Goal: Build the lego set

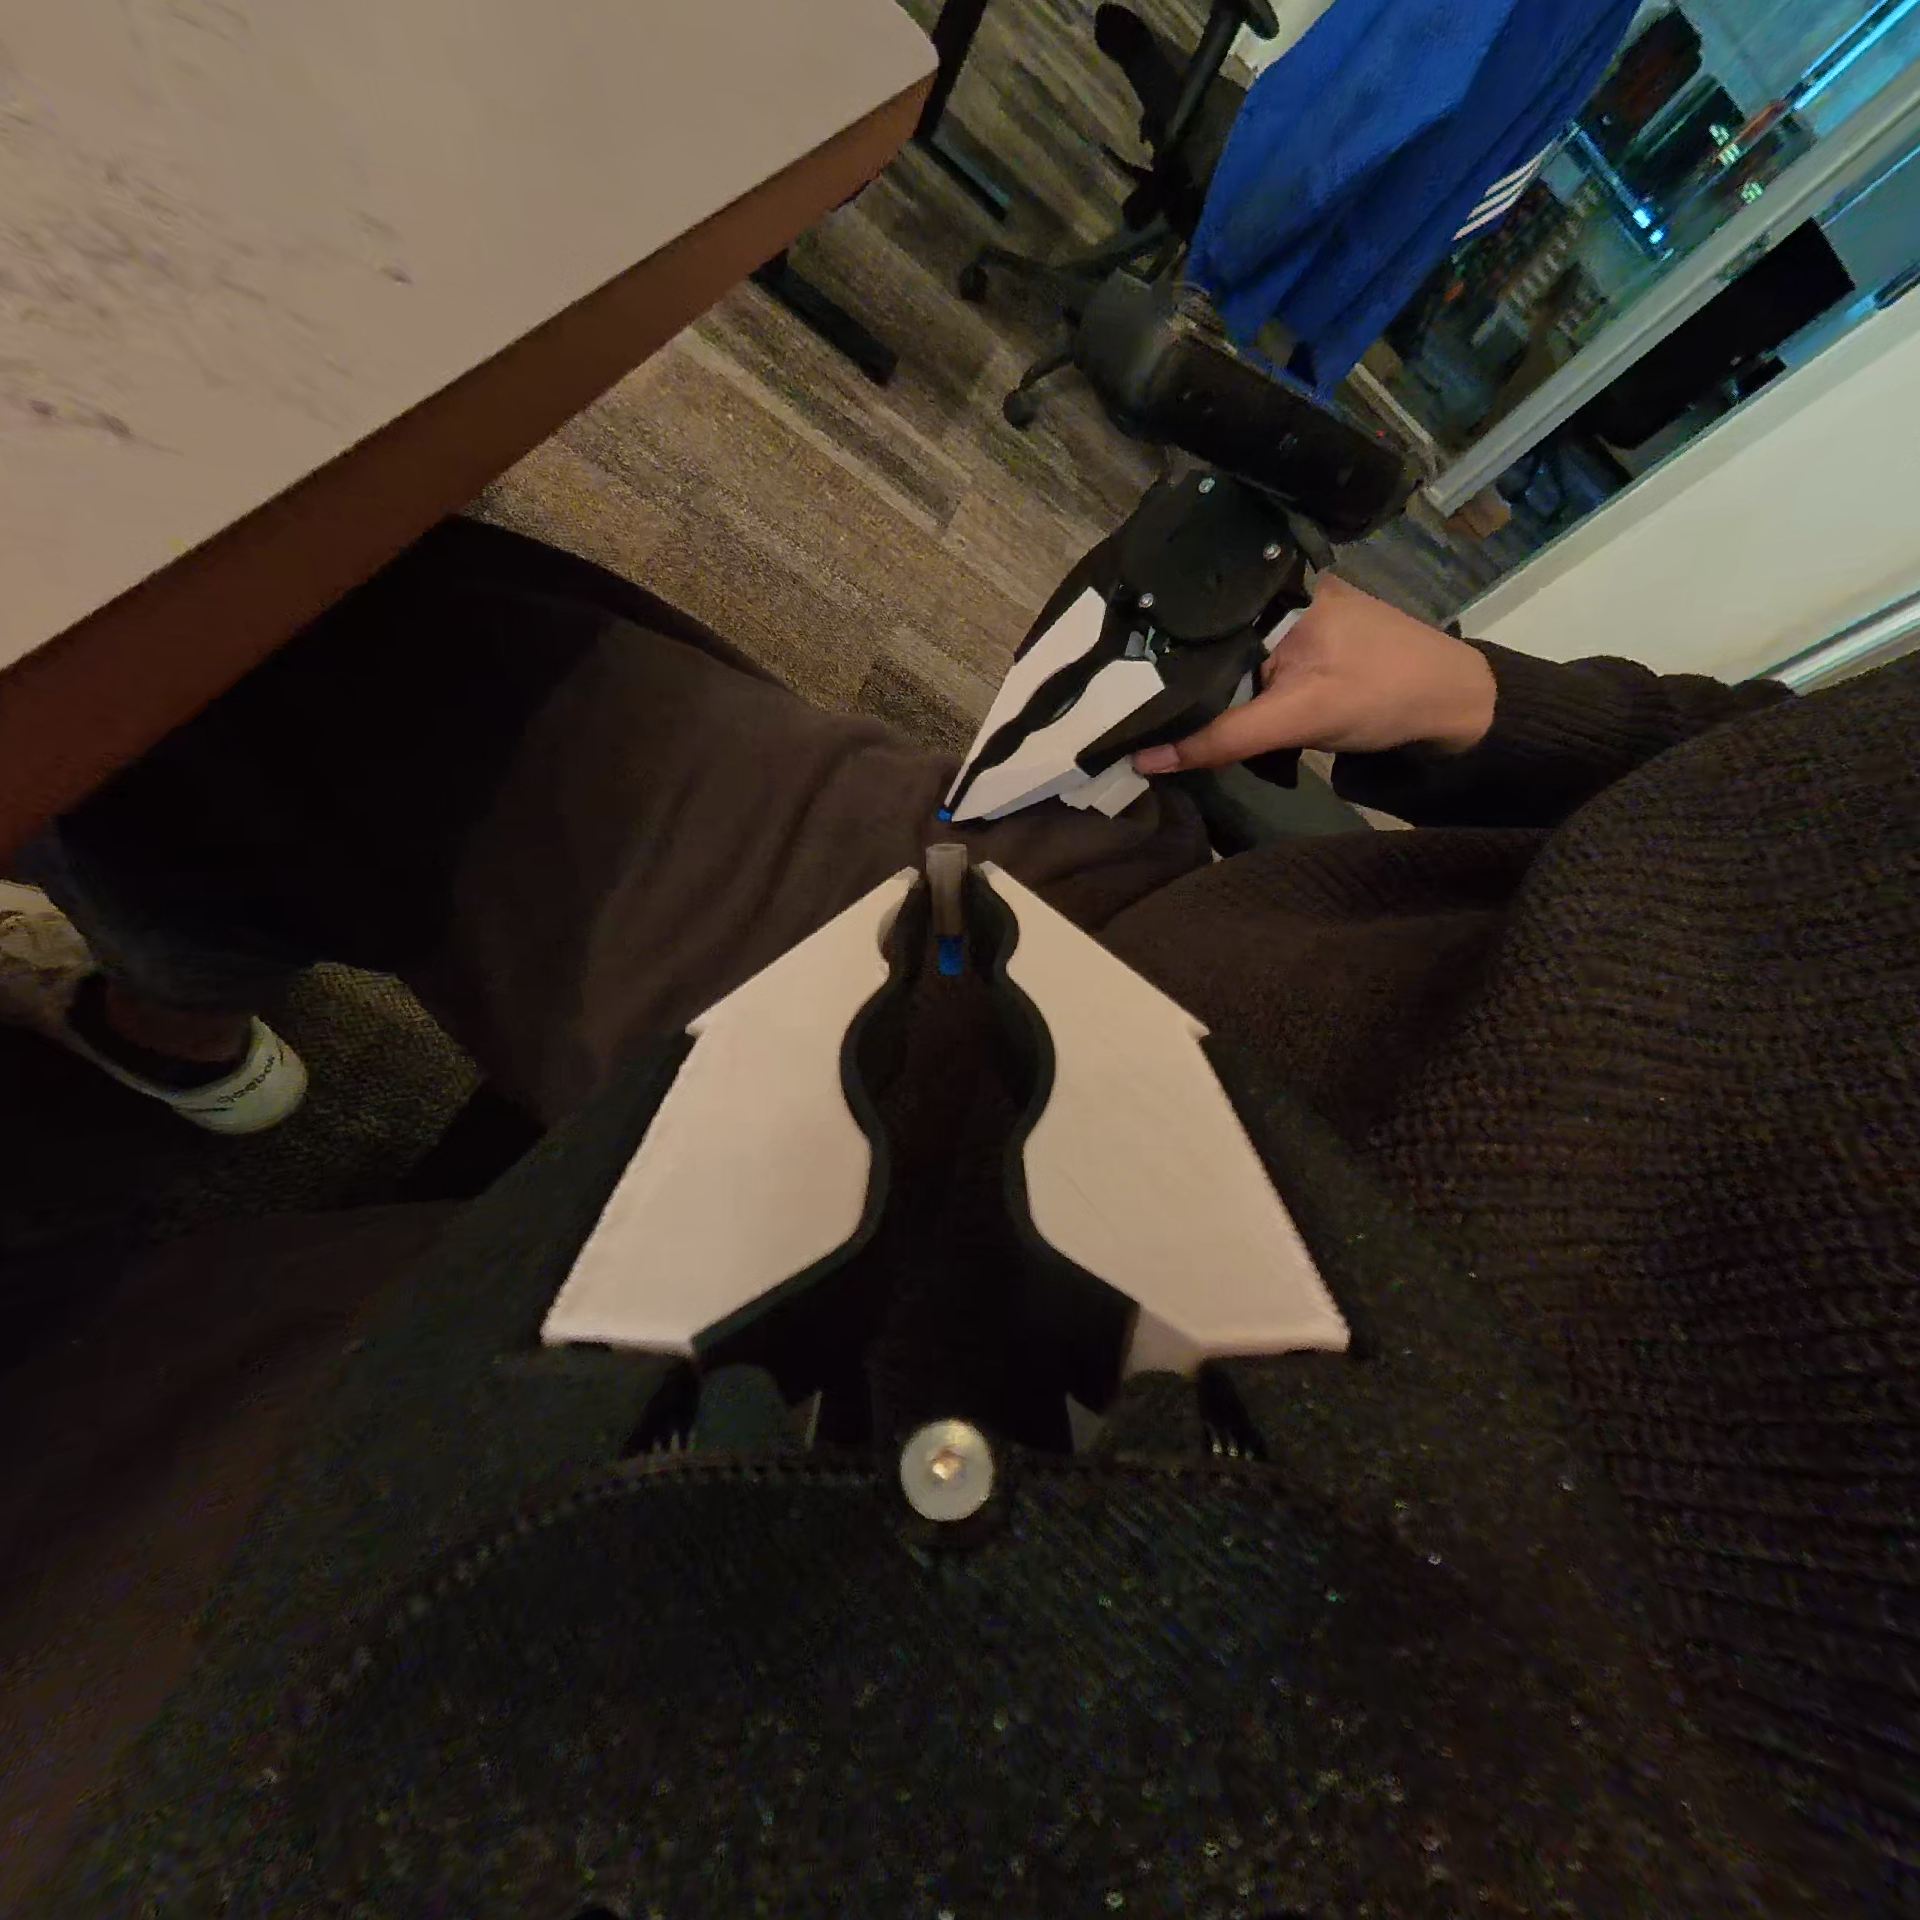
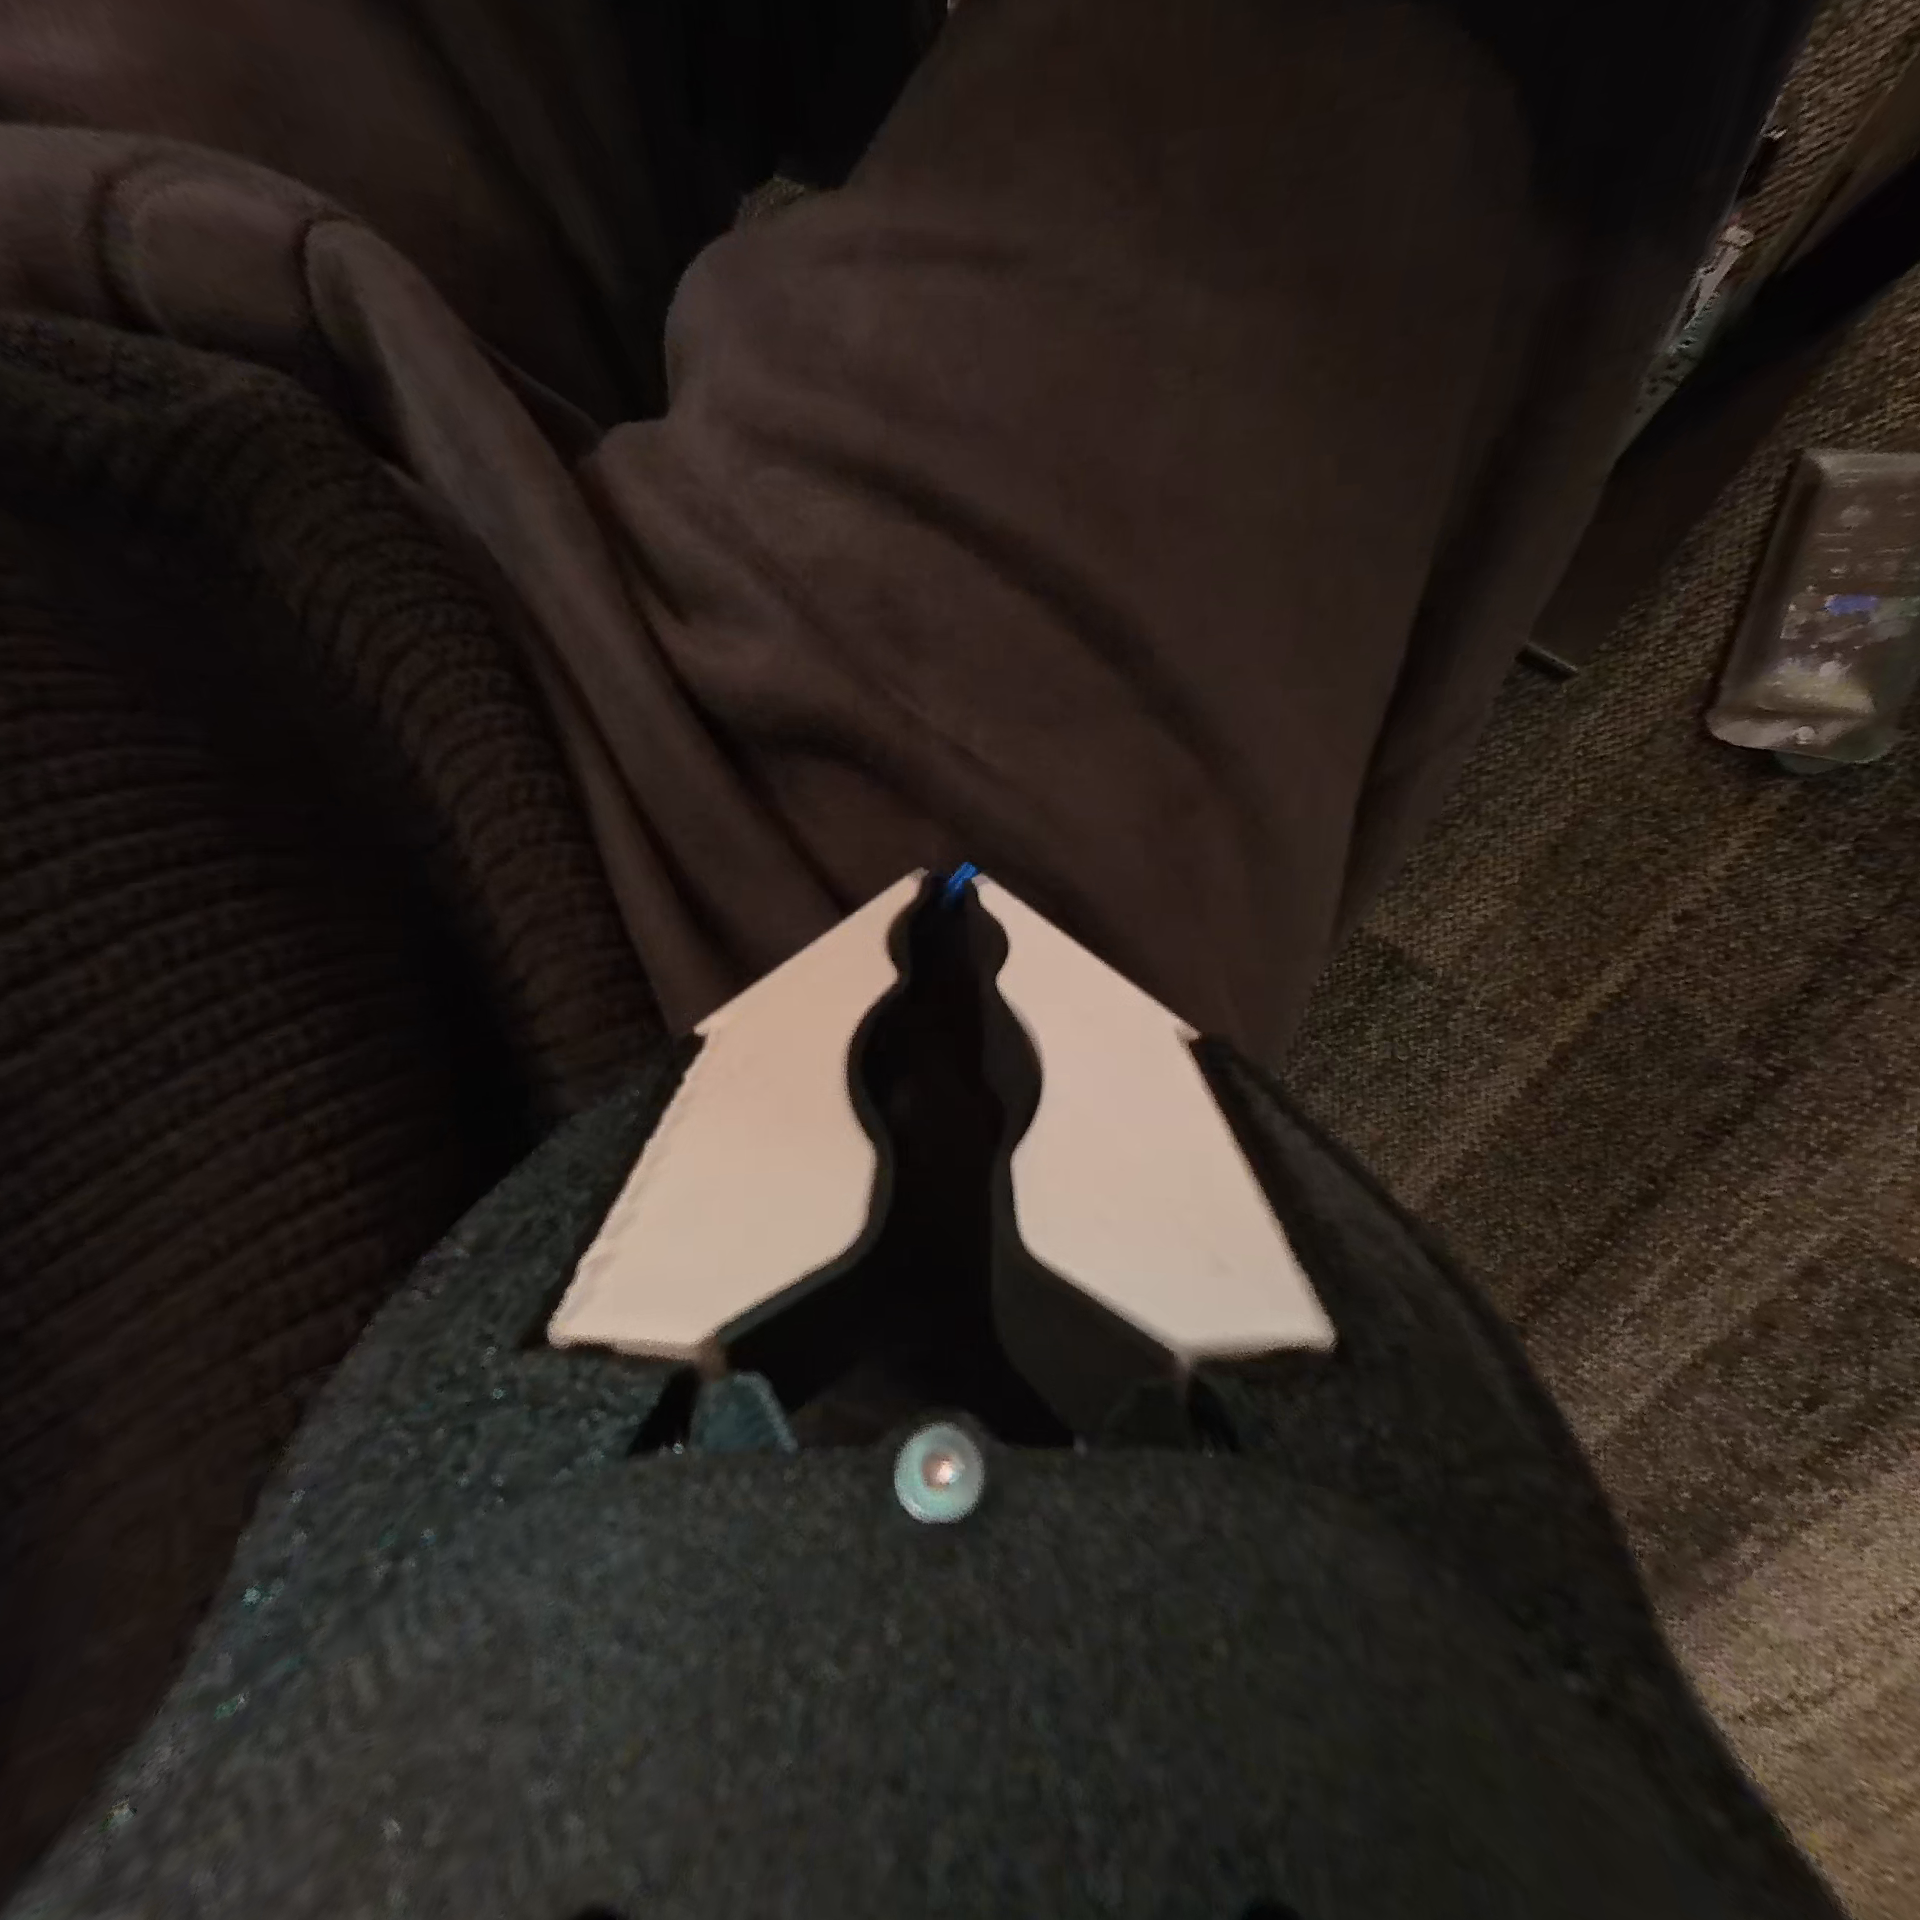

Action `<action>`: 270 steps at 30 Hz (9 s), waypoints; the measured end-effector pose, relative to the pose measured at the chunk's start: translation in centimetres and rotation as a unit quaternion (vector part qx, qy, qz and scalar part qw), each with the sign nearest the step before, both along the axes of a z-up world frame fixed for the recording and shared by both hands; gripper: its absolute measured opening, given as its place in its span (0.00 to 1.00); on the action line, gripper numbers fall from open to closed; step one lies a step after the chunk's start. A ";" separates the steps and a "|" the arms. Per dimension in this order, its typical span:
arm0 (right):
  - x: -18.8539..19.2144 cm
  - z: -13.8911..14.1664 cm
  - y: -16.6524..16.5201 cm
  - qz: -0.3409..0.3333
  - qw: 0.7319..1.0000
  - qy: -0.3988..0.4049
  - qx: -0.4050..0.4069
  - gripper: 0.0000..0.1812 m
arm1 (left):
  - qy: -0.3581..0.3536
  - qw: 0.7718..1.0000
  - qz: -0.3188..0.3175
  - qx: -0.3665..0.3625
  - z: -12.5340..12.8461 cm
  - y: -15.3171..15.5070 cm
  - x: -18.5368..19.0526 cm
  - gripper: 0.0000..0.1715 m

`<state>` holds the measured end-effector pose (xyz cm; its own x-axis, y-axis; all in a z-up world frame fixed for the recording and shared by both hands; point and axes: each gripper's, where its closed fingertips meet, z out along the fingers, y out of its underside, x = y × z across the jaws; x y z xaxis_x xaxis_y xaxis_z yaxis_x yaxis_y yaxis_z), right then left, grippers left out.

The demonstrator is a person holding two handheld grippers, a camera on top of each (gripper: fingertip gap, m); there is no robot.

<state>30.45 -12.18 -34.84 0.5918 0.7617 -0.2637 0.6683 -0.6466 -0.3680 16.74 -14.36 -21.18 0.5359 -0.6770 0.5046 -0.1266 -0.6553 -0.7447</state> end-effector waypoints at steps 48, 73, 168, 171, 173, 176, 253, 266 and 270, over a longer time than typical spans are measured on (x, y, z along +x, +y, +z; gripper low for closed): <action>-20.5 12.5 14.1 0.161 0.943 0.163 0.240 0.12 | -0.052 0.991 0.094 0.081 4.9 10.3 -10.2 0.02; -21.5 13.4 13.8 0.264 0.916 0.186 0.240 0.02 | 0.183 0.976 -0.107 0.050 -1.3 14.7 -9.8 0.03; -23.5 13.0 13.0 0.488 0.820 0.169 0.247 0.02 | 0.211 0.955 -0.183 0.098 -1.4 14.5 -9.9 0.03; -23.5 13.0 13.0 0.491 0.820 0.169 0.240 0.02 | 0.209 0.956 -0.180 0.099 -1.4 14.5 -9.9 0.03; -23.6 12.9 12.9 0.493 0.821 0.166 0.235 0.02 | 0.206 0.958 -0.176 0.093 -1.4 14.4 -9.9 0.03; -23.7 12.9 12.9 0.498 0.819 0.156 0.238 0.02 | 0.199 0.960 -0.175 0.094 -1.4 14.5 -9.9 0.02; -13.7 14.4 20.6 0.156 0.938 0.123 0.285 0.02 | 0.288 0.928 -0.191 0.143 -1.5 19.4 -3.0 0.20; -14.8 13.0 18.4 0.255 0.920 0.123 0.271 0.02 | 0.304 0.930 -0.137 0.152 -1.5 20.2 -2.8 0.02; -15.3 13.0 17.2 0.291 0.906 0.135 0.276 0.02 | 0.288 0.932 -0.151 0.160 -1.5 19.7 -2.8 0.03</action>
